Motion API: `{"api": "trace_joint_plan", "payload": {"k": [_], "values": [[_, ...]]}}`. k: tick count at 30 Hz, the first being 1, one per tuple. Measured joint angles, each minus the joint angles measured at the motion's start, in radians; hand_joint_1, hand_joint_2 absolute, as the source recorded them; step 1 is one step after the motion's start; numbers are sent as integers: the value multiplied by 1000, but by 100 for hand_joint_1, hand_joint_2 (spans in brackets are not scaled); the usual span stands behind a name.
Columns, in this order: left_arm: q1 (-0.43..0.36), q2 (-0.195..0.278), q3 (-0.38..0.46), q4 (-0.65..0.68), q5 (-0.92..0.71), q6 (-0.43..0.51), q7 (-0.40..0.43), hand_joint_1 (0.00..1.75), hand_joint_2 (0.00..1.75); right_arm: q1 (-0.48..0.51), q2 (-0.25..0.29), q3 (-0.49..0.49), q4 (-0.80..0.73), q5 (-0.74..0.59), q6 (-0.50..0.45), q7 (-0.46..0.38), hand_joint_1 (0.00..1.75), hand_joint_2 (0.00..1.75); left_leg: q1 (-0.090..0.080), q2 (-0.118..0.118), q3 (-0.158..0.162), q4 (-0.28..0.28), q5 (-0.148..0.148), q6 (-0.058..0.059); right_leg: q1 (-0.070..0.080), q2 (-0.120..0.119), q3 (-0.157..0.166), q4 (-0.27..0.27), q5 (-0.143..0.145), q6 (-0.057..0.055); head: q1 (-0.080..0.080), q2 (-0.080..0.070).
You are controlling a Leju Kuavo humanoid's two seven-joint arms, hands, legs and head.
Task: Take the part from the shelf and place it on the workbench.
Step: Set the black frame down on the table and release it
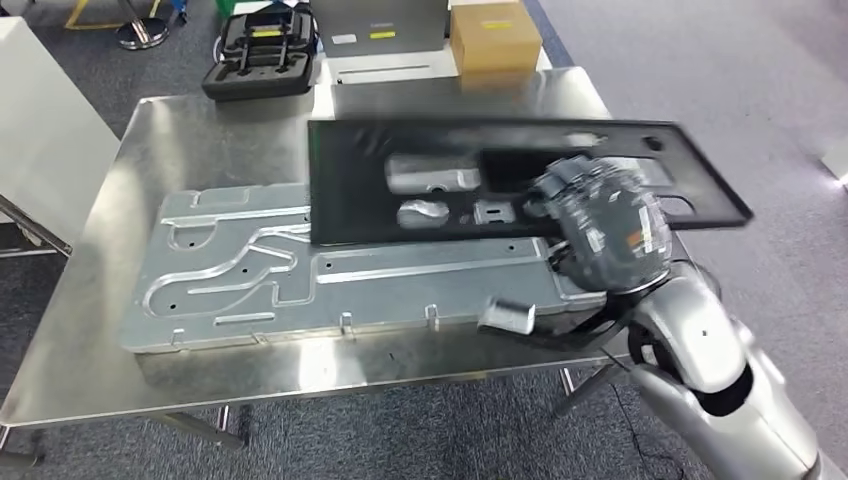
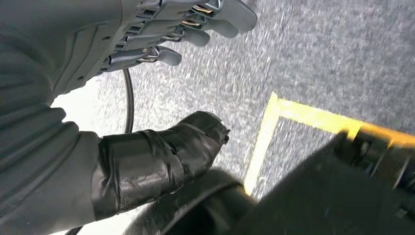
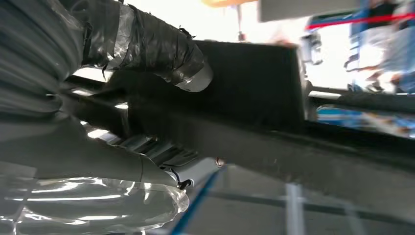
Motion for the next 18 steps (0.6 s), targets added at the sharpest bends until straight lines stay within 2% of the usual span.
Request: {"api": "trace_joint_plan", "payload": {"k": [1,3,4,5,6,7,8,9,10,13,14,16,18], "values": [[-4,-1,-1,-2,-4,5,2,0,175,-9,1,21,2,-3,6,-5,175,175,1,0,5,-4,0,3,-1,0,-25,53,-25,1,2,0],[-12,-3,-5,-4,-12,19,7,0,175,-31,6,63,10,-10,16,-12,175,175,1,-1,7,-1,-3,6,-1,0,-97,184,-71,4,4,0],[-14,-5,-7,-5,-17,27,8,0,175,-40,8,84,14,-13,20,-14,175,175,1,-1,7,2,-7,6,-1,0,-122,219,-73,5,5,0],[-15,-7,-8,-7,-21,36,5,0,175,-47,11,107,18,-15,25,-20,175,175,2,-2,9,5,-11,5,-1,0,-128,219,-55,6,5,0],[-17,-9,-8,-10,-26,45,-2,0,175,-54,13,129,21,-17,30,-28,175,175,3,-2,11,10,-16,4,-2,0,-115,180,-21,6,5,0],[-20,-10,-8,-14,-32,54,-12,0,175,-64,16,151,24,-16,37,-39,175,175,3,-3,12,16,-22,1,-4,-1,-89,113,18,6,5,0],[-26,-11,-8,-19,-38,64,-25,0,175,-77,21,176,28,-12,47,-51,175,175,2,-4,10,24,-28,-3,-3,-1,-61,51,44,5,5,0],[-32,-11,-8,-23,-45,72,-37,0,175,-90,27,201,30,-5,55,-63,175,175,1,-5,6,32,-33,-8,-3,0,-41,5,59,2,6,0],[-39,-12,-8,-27,-51,78,-46,0,175,-100,34,224,31,3,62,-71,175,175,0,-5,2,37,-36,-12,-1,0,-31,-19,61,-1,6,0],[-50,-12,-8,-37,-59,87,-56,0,175,-115,53,283,32,16,70,-80,175,175,0,-6,-3,43,-41,-23,1,2,-27,-28,57,-15,5,0],[-52,-12,-8,-39,-60,88,-57,0,175,-120,57,301,33,17,70,-80,175,175,2,-5,-8,57,-52,-29,-1,1,-24,-31,56,-20,5,0],[-52,-12,-8,-44,-61,90,-61,0,175,-133,65,330,34,17,71,-80,175,175,5,-2,-48,141,-97,-41,-3,-1,-18,-35,56,-29,4,0],[-52,-12,-8,-48,-67,99,-71,0,175,-141,69,353,36,18,74,-79,175,175,10,-1,-114,266,-143,-48,-1,-2,-17,-35,54,-34,3,0]]}}
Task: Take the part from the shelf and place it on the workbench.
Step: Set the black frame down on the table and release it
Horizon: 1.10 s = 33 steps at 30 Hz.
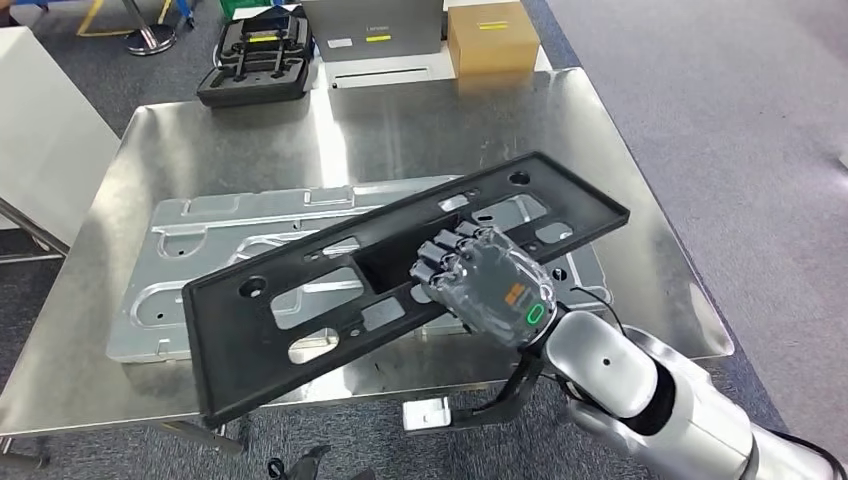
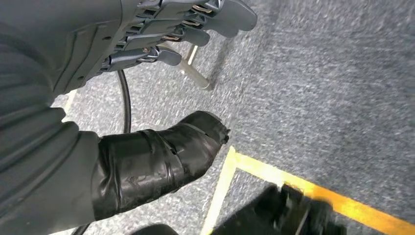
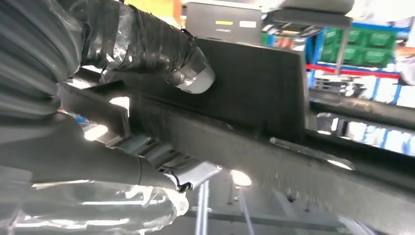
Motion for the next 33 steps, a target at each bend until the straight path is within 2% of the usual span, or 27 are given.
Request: {"api": "trace_joint_plan", "payload": {"k": [1,2,3,5,6,7,9,11,13,15,16,17,18,20,21,22,25,27,28,30,31,32,33], "values": [[1,0,0,-2,-4,7,-6,0,175,-3,1,10,1,1,3,2,175,175,2,0,-24,38,-5,-1,1,0,1,0,-1,-1,0,0],[1,0,0,-4,-7,15,-11,0,175,-5,2,20,2,3,6,4,175,175,3,1,-31,40,10,-1,1,1,2,0,-2,-1,0,0],[1,0,0,-7,-10,24,-16,0,175,-9,3,28,3,5,8,6,131,131,4,1,-19,6,40,0,2,2,4,0,-3,-1,0,0],[0,1,0,-12,-16,41,-20,0,175,-18,3,44,3,13,9,11,44,44,3,0,38,-122,109,6,3,4,10,0,-7,3,0,0],[-2,1,0,-16,-19,48,-20,0,175,-23,3,52,3,16,9,14,0,0,1,0,63,-175,126,10,4,6,11,1,-9,6,0,0],[-3,2,0,-19,-22,55,-18,0,175,-28,3,58,1,20,10,17,0,0,-1,0,79,-208,132,13,5,7,11,1,-10,10,1,0],[-4,3,0,-22,-25,64,-14,0,175,-34,4,65,-4,25,16,21,0,0,-4,-1,88,-226,126,19,5,7,12,-2,-10,20,1,0],[-3,4,1,-23,-26,68,-11,0,87,-36,4,70,-11,29,23,24,0,0,-1,0,97,-237,130,29,4,5,11,6,-19,30,2,0],[-4,6,1,-23,-28,68,-8,0,0,-41,4,76,-17,32,25,29,0,0,2,1,107,-247,133,39,4,4,-21,79,-62,36,3,0],[-4,7,2,-23,-31,64,1,0,0,-44,5,82,-22,41,25,33,0,0,1,3,110,-247,131,45,4,3,-85,211,-119,38,3,0],[-3,8,2,-23,-33,62,6,0,0,-45,5,86,-23,46,25,35,0,0,0,3,110,-246,129,47,4,3,-110,257,-130,39,3,0],[-2,9,2,-23,-34,59,10,0,0,-45,5,90,-25,53,25,35,0,0,0,3,111,-245,128,48,3,3,-120,271,-122,40,3,0],[-1,9,2,-23,-36,56,13,0,0,-46,5,95,-27,60,24,36,0,0,0,2,112,-242,126,48,3,3,-108,241,-94,39,3,0],[0,11,2,-23,-40,47,21,0,0,-52,5,102,-36,77,20,37,0,0,-1,0,114,-235,119,44,4,2,-47,113,-28,34,3,0],[1,11,2,-23,-42,42,24,0,0,-57,6,106,-41,85,18,37,0,0,-3,0,112,-230,115,41,5,3,-20,56,-9,31,3,0],[1,12,2,-23,-42,37,26,0,0,-61,8,110,-46,92,17,37,0,0,-5,0,110,-226,112,37,7,3,-4,21,-2,28,2,0],[2,12,2,-23,-42,29,29,0,0,-67,13,121,-59,107,15,39,0,0,-6,1,105,-223,110,25,8,6,3,1,-1,17,2,0],[3,12,3,-23,-40,26,30,0,0,-69,14,128,-64,117,16,41,0,0,-4,2,95,-196,88,15,5,5,8,-7,2,8,0,0],[4,12,3,-23,-39,23,31,0,0,-70,15,131,-67,122,16,41,0,0,-2,2,77,-155,63,10,3,4,11,-10,4,5,-1,0],[6,12,4,-23,-38,18,33,0,0,-71,18,136,-71,127,16,42,0,0,2,3,22,-35,7,0,3,2,11,-10,4,1,-3,0],[9,12,4,-23,-38,15,33,0,0,-71,19,139,-72,129,17,43,0,0,5,3,-3,15,-10,-3,3,2,11,-10,4,0,-3,0],[11,12,4,-23,-38,13,33,0,0,-71,19,142,-72,130,17,43,0,0,8,3,-11,33,-8,-6,3,1,11,-9,4,0,-3,0],[13,12,4,-23,-39,11,33,0,0,-71,19,145,-72,132,17,43,0,0,10,3,-2,15,10,-8,2,1,12,-8,5,0,-3,0]]}}
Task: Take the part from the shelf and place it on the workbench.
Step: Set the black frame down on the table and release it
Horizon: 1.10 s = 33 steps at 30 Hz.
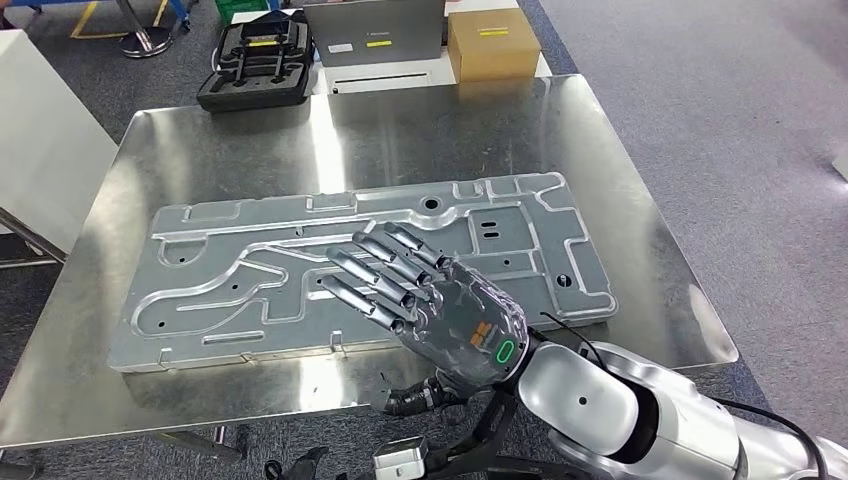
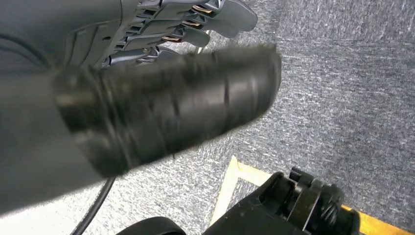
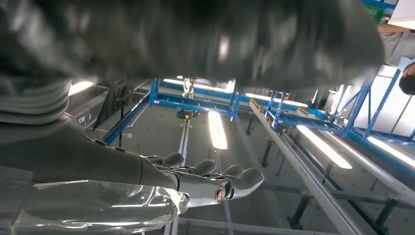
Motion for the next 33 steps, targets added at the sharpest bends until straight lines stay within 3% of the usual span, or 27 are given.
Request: {"api": "trace_joint_plan", "payload": {"k": [2,4,8,10,12,13,14,15,18,20,23,24,25,27,28,29,31,32,33], "values": [[0,0,0,0,-1,-4,0,0,0,0,0,4,-1,5,-1,3,0,0,5,0,60,-120,59,0,-1,1,0,2,0,1,0,0],[0,0,1,0,-2,-7,-1,0,0,0,0,4,-2,8,-4,6,0,0,3,-2,110,-219,94,4,0,3,-4,5,1,9,1,0],[2,0,1,0,-2,-17,-5,0,0,5,0,5,-6,9,-13,10,0,0,-2,-1,116,-247,111,28,-1,4,-10,6,2,32,2,0],[1,0,2,0,-3,-24,-8,0,0,13,0,4,-8,10,-26,11,0,0,-1,2,112,-259,125,44,-3,3,-28,59,-50,38,4,0],[-1,0,2,0,-5,-28,-9,0,0,26,0,3,-10,11,-43,11,0,0,-5,4,102,-261,135,54,-4,2,-66,180,-133,40,5,0],[-1,0,2,0,-5,-30,-9,0,0,33,0,3,-11,11,-50,11,0,0,-8,5,94,-260,140,56,-5,2,-80,235,-161,41,5,0],[-1,0,2,0,-5,-32,-9,0,0,38,0,3,-11,11,-55,11,0,0,-11,5,86,-258,146,57,-5,2,-81,262,-172,41,5,0],[-1,0,2,0,-6,-33,-8,0,0,43,0,2,-11,11,-62,11,0,0,-12,5,77,-257,151,57,-5,1,-64,253,-164,40,5,0],[-2,0,2,0,-11,-38,-4,0,0,61,1,-7,-12,8,-116,11,0,0,-16,4,52,-248,168,52,-1,1,63,69,-105,30,5,0],[-3,1,4,0,-18,-42,-1,0,0,85,4,-23,-12,-1,-184,10,0,0,-15,3,46,-246,180,44,8,1,107,-7,-88,26,6,0],[-6,1,6,0,-30,-48,3,0,0,123,12,-48,-9,-28,-282,-3,0,0,-12,1,42,-249,195,28,11,-1,95,-18,-64,14,8,0],[-8,2,7,0,-34,-51,6,0,0,134,16,-55,-6,-39,-313,-12,0,0,-11,1,33,-236,176,22,9,-3,87,-22,-53,7,8,0],[-10,2,7,0,-38,-54,9,0,0,143,21,-62,-3,-49,-339,-23,0,0,-10,0,21,-205,140,17,5,-5,77,-26,-40,-1,7,0],[-15,3,8,0,-43,-59,12,0,0,160,33,-70,7,-60,-370,-38,0,0,-5,1,-11,-92,36,6,3,-7,50,-28,-15,-9,4,0],[-18,3,8,0,-44,-60,14,0,0,167,37,-72,12,-62,-375,-42,0,0,-2,1,-21,-33,3,1,2,-8,34,-28,-4,-10,3,0],[-19,4,9,0,-44,-61,15,0,0,173,42,-74,17,-64,-376,-44,0,0,1,1,-21,9,-6,-3,2,-8,18,-27,7,-8,3,0],[-23,5,12,0,-45,-63,19,0,0,183,49,-79,28,-65,-381,-45,0,0,6,1,21,6,33,-9,0,-9,-15,-24,29,-3,3,0],[-26,6,14,0,-47,-66,22,0,0,186,53,-82,34,-67,-387,-47,0,0,8,1,67,-43,57,-10,-2,-9,-30,-21,40,1,3,0],[-33,8,16,0,-50,-71,27,0,0,188,57,-84,41,-71,-401,-51,0,0,8,1,123,-117,61,-11,-2,-8,-44,-18,49,6,2,0]]}}
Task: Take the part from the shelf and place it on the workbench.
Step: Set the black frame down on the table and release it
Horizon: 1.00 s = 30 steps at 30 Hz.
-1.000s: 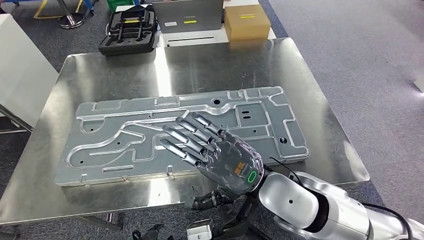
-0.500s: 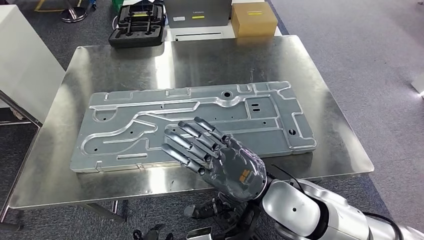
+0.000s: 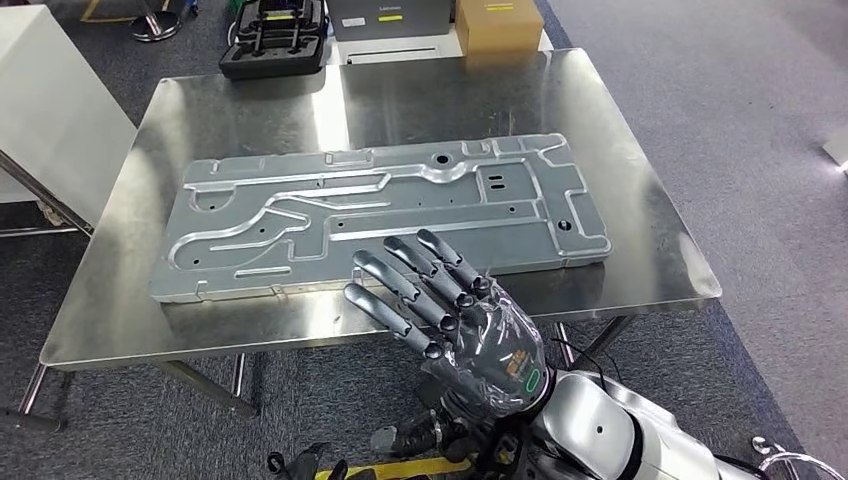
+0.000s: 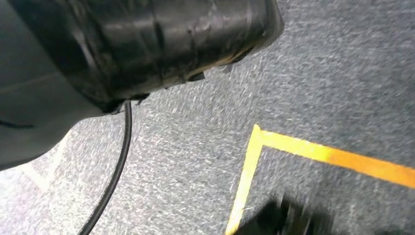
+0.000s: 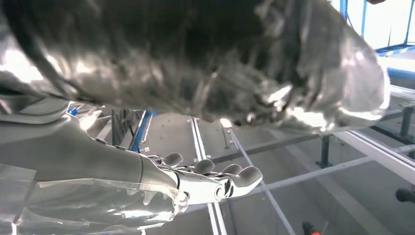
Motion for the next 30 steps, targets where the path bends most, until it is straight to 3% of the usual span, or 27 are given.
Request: {"api": "trace_joint_plan", "payload": {"k": [2,3,5,6,8,10,11,12,13,14,15,17,18,20,21,22,24,25,26,27,28,30], "values": [[-14,3,4,0,-6,-12,8,0,0,6,8,-6,19,-12,-40,-10,0,0,-5,-4,83,-122,-19,8,-1,-2,-14,5,17,12,1,0],[-20,4,7,0,-9,-17,11,0,0,9,11,-9,29,-18,-59,-13,0,0,-9,-6,98,-151,-30,13,-1,-3,-15,4,25,18,-1,0],[-27,7,10,0,-10,-23,14,0,0,14,17,-13,47,-24,-77,-16,0,0,-10,-5,89,-158,-17,30,-3,-2,-16,2,35,30,-2,0],[-30,9,11,0,-10,-25,15,0,0,16,18,-16,55,-26,-80,-16,0,0,-10,-2,83,-160,-7,40,-5,0,-23,13,20,34,-2,0],[-34,10,13,0,-11,-26,15,0,0,21,20,-21,69,-28,-83,-16,0,0,-10,3,63,-164,18,58,-7,3,-50,86,-64,35,1,0],[-37,11,15,0,-14,-27,20,0,0,27,23,-27,82,-39,-99,-23,0,0,-14,4,32,-162,42,66,-6,4,-79,213,-155,35,3,0],[-37,12,16,0,-16,-28,25,0,0,33,25,-30,88,-53,-118,-31,0,0,-17,4,16,-162,54,67,-5,4,-82,263,-169,35,3,0],[-37,14,18,0,-17,-30,30,0,0,42,27,-32,95,-71,-142,-41,0,0,-20,4,-1,-160,66,66,-5,4,-73,287,-160,34,3,0],[-37,16,20,0,-17,-33,32,0,0,51,29,-33,102,-91,-167,-54,0,0,-22,4,-17,-158,77,66,-5,4,-49,278,-134,32,3,0],[-37,20,25,0,-14,-37,29,0,0,58,32,-35,109,-112,-192,-68,0,0,-24,3,-33,-156,87,64,-4,4,-7,236,-107,27,3,0],[-37,25,30,0,-10,-40,19,0,0,62,35,-38,114,-132,-212,-81,0,0,-26,3,-47,-152,96,61,-1,4,44,169,-100,22,3,0],[-34,38,47,0,4,-43,-6,0,0,69,42,-48,122,-167,-243,-105,0,0,-27,4,-64,-146,113,53,7,4,128,42,-114,15,2,0],[-32,45,56,1,11,-43,-16,0,0,73,45,-53,125,-186,-257,-115,0,0,-25,5,-68,-146,121,48,12,4,147,7,-124,13,2,0],[-25,56,73,1,21,-41,-29,0,0,79,50,-65,131,-238,-284,-141,0,0,-21,6,-72,-148,135,36,15,3,142,-8,-111,8,5,0],[-20,60,81,2,24,-40,-33,0,0,81,54,-71,135,-271,-301,-157,0,0,-20,5,-80,-141,125,31,13,1,135,-12,-101,2,6,0],[-16,63,89,2,27,-38,-35,0,0,82,61,-78,139,-305,-319,-172,0,0,-18,4,-90,-119,95,25,10,-1,125,-16,-87,-6,3,0],[-7,68,105,2,32,-34,-37,0,0,83,78,-93,148,-358,-348,-195,0,0,-15,2,-122,-20,-7,15,7,-4,97,-19,-60,-17,-2,0],[-4,69,113,2,34,-32,-37,0,0,84,86,-99,153,-372,-356,-202,0,0,-12,2,-135,45,-51,10,7,-4,80,-18,-47,-19,-4,0],[-1,70,119,2,35,-31,-37,0,0,86,92,-103,159,-381,-360,-206,0,0,-9,2,-141,101,-71,6,7,-4,63,-17,-33,-17,-5,0],[2,71,124,2,36,-30,-37,0,0,88,97,-107,164,-391,-363,-210,0,0,-7,3,-135,134,-66,2,6,-4,44,-16,-20,-16,-5,0],[4,71,129,2,37,-30,-36,0,0,90,103,-110,169,-407,-365,-217,0,0,-4,3,-115,138,-42,-1,5,-4,25,-15,-7,-13,-5,0],[6,72,138,2,40,-30,-34,0,0,92,116,-115,179,-463,-369,-240,0,0,0,3,-27,51,2,-2,3,-4,-10,-9,18,-6,-5,0]]}}
